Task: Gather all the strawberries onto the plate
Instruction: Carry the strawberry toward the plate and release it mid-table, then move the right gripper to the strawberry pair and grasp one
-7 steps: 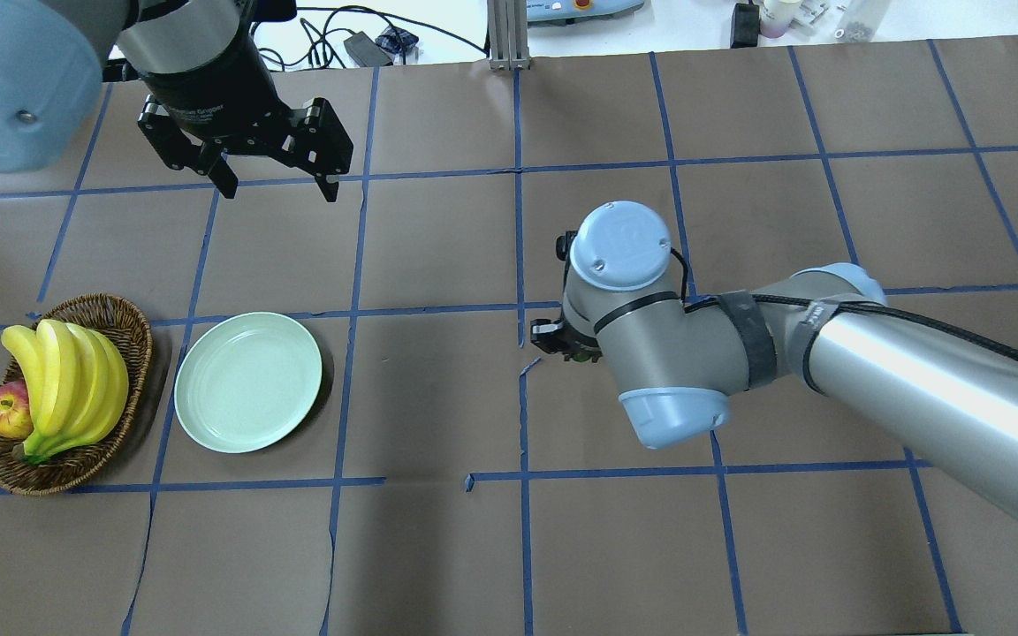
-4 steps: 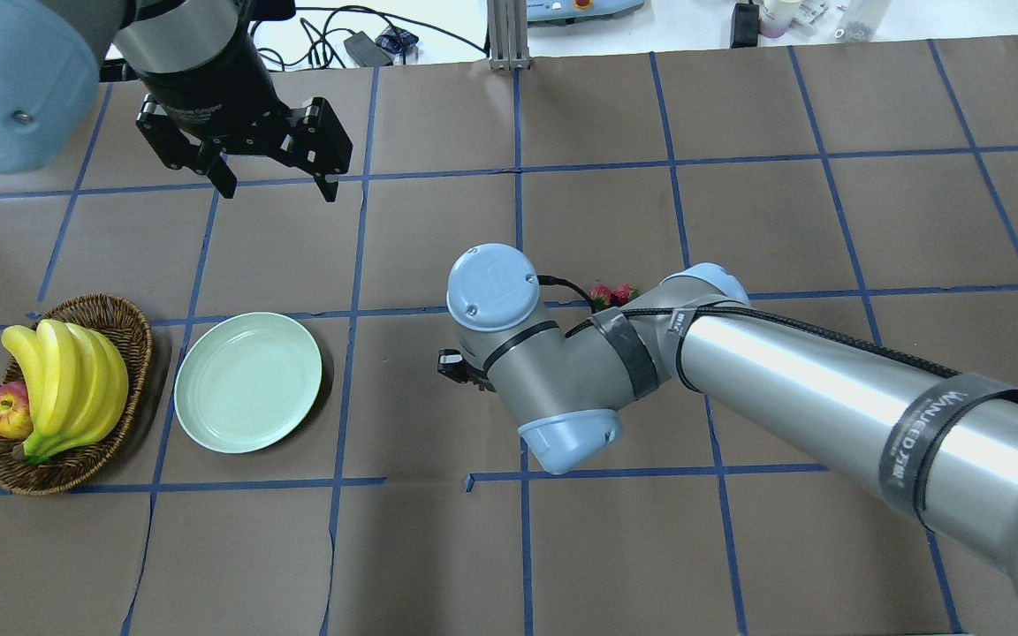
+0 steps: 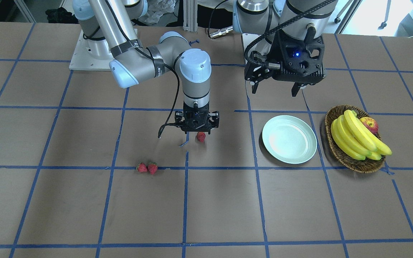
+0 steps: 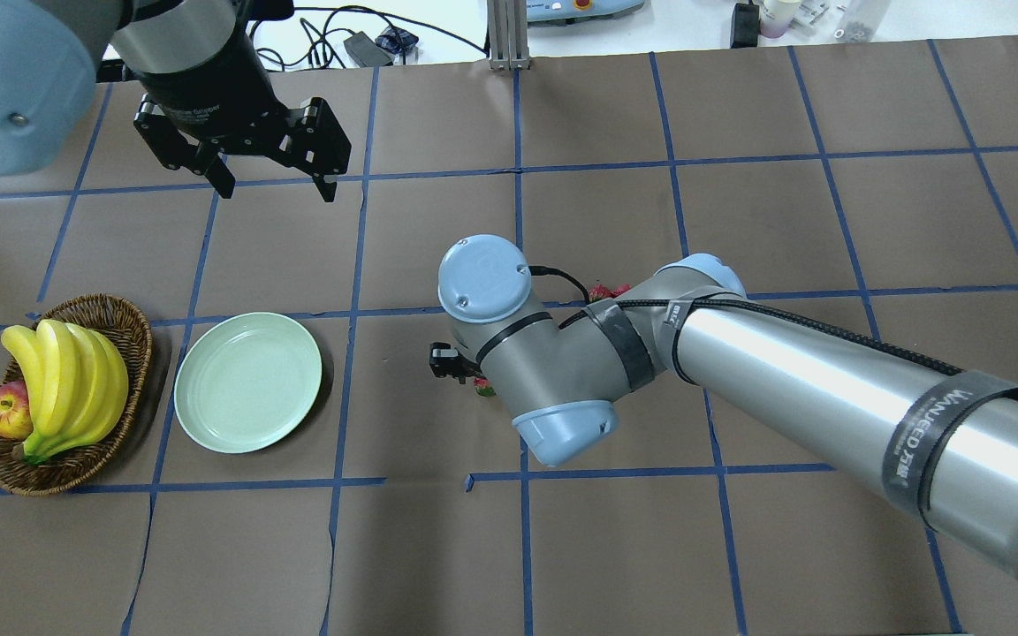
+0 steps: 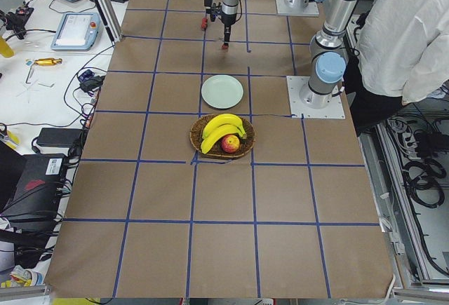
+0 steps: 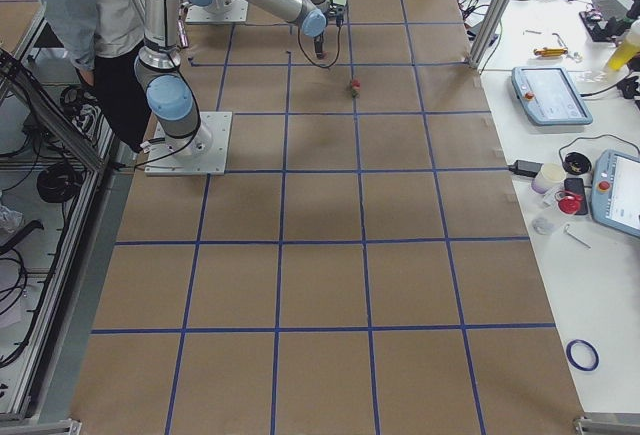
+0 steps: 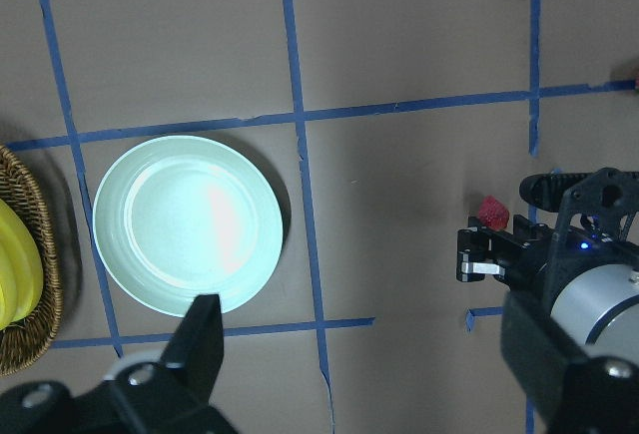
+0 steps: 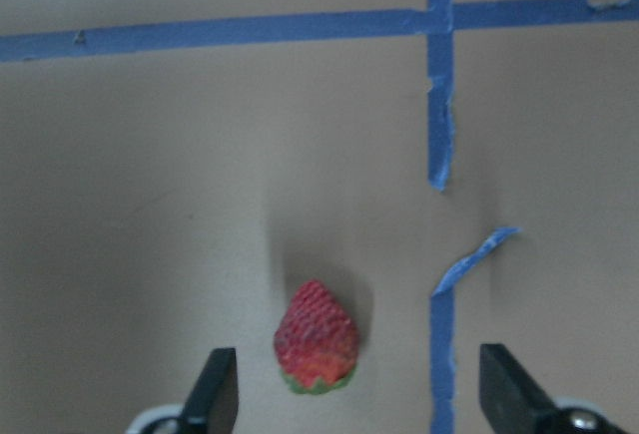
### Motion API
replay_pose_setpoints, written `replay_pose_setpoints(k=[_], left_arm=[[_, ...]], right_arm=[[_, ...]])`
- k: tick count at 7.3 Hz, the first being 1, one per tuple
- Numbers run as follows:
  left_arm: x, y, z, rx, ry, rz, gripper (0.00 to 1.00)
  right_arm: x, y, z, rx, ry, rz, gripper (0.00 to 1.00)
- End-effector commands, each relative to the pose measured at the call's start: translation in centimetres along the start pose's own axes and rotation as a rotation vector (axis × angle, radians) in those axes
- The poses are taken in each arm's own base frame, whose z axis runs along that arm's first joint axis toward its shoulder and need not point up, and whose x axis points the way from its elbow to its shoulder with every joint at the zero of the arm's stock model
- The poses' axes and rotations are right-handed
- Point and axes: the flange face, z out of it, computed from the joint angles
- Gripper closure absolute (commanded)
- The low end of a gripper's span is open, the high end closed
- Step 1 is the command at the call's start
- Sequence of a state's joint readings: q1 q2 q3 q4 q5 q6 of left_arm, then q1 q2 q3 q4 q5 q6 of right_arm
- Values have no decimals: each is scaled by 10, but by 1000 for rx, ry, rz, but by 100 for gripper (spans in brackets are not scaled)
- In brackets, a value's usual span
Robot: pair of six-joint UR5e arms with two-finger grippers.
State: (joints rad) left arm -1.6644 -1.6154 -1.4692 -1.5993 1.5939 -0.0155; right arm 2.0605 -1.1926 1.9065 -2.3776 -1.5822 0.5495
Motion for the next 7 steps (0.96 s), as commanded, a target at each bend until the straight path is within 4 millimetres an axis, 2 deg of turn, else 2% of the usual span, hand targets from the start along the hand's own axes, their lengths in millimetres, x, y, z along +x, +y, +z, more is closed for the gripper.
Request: replay_pose_setpoints(k=[1, 2, 3, 4, 5, 6, 7], left_arm=[[0, 0, 1, -2, -1, 0, 0], [0, 0, 1, -2, 0, -1, 0], [0, -1, 2, -2, -1, 0, 0], [0, -1, 2, -4, -1, -1, 0], [0, -1, 2, -4, -1, -1, 0], [0, -1, 3, -5, -2, -1, 0], [0, -1, 3, -5, -2, -1, 0]], right_arm=[[93, -58, -18, -26, 64, 193, 0], [132, -80, -34, 4, 58, 433, 0], [150, -88, -24, 1, 66, 630, 0], [165, -95, -14, -8, 72, 753, 0], [175, -106, -8, 18, 44, 966, 0], [174, -114, 10, 48, 17, 1116, 0], [173, -119, 20, 49, 6, 1198, 0]])
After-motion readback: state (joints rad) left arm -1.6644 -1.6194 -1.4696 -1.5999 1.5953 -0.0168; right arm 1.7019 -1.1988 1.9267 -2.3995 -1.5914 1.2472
